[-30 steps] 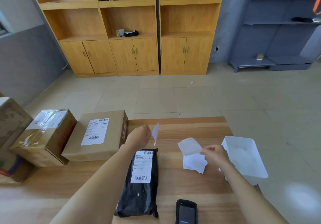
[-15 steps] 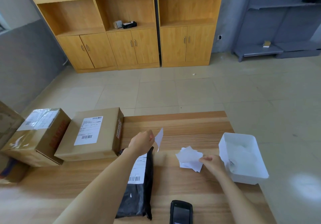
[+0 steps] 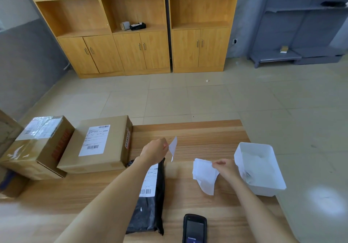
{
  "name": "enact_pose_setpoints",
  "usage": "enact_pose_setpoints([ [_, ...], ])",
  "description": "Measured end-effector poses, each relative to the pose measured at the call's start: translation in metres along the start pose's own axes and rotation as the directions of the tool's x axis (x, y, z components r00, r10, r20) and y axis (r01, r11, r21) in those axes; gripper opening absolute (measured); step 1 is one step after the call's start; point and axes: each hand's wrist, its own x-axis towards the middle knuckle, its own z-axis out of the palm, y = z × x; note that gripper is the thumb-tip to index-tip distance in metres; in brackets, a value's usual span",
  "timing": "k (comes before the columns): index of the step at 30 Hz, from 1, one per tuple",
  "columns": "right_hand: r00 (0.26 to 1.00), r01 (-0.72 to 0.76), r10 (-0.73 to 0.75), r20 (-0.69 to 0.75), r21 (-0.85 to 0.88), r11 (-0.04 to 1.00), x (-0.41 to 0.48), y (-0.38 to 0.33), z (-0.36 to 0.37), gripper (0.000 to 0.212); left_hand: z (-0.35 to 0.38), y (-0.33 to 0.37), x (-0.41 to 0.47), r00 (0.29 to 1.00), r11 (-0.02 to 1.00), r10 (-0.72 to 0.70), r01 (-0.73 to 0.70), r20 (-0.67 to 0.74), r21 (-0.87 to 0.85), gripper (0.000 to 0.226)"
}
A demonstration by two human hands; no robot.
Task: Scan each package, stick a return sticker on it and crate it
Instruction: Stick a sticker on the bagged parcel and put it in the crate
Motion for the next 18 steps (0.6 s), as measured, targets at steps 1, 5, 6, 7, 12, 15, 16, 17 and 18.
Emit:
enact_pose_setpoints([
  [1,1.0,0.012,-0.012,0.007,0.009,1.0,-0.002,-0.006,0.001,0.009,-0.001,0.0,-0.001,1.0,1.0,0.0,0.0,-0.002,-0.003,0.027],
  [5,0.995,0.091,-0.093,0.038,0.042,0.995,-0.017,-0.035,0.009,0.007,-0.006,0.002,-0.005,1.0,0.999,0.008,-0.009,-0.013,-0.032,0.027],
  [6,0.991,0.121,-0.124,0.051,0.056,0.991,-0.022,-0.043,0.012,0.006,-0.007,0.003,-0.007,1.0,0.999,0.015,-0.016,-0.019,-0.038,0.027],
  [7,0.986,0.148,-0.153,0.067,0.074,0.986,-0.027,-0.051,0.015,0.006,-0.008,0.002,-0.01,1.0,0.999,0.02,-0.021,-0.023,-0.044,0.027],
  [12,0.967,0.215,-0.23,0.11,0.134,0.968,-0.052,-0.083,0.035,0.008,-0.016,-0.003,-0.023,0.997,0.996,0.045,-0.049,-0.055,-0.078,0.028],
  [15,0.947,0.279,-0.296,0.123,0.135,0.951,-0.066,-0.094,0.05,0.009,-0.021,-0.009,-0.033,0.998,0.992,0.039,-0.045,-0.058,-0.116,0.029],
  [16,0.944,0.291,-0.308,0.117,0.14,0.946,-0.07,-0.097,0.056,0.01,-0.022,-0.011,-0.036,0.998,0.99,0.035,-0.042,-0.055,-0.135,0.028],
  [17,0.945,0.291,-0.31,0.108,0.156,0.944,-0.073,-0.098,0.062,0.012,-0.023,-0.014,-0.039,0.998,0.987,0.029,-0.036,-0.048,-0.158,0.028],
  [18,0.948,0.28,-0.301,0.101,0.183,0.943,-0.076,-0.1,0.068,0.015,-0.023,-0.016,-0.042,0.999,0.983,0.029,-0.036,-0.041,-0.18,0.028],
])
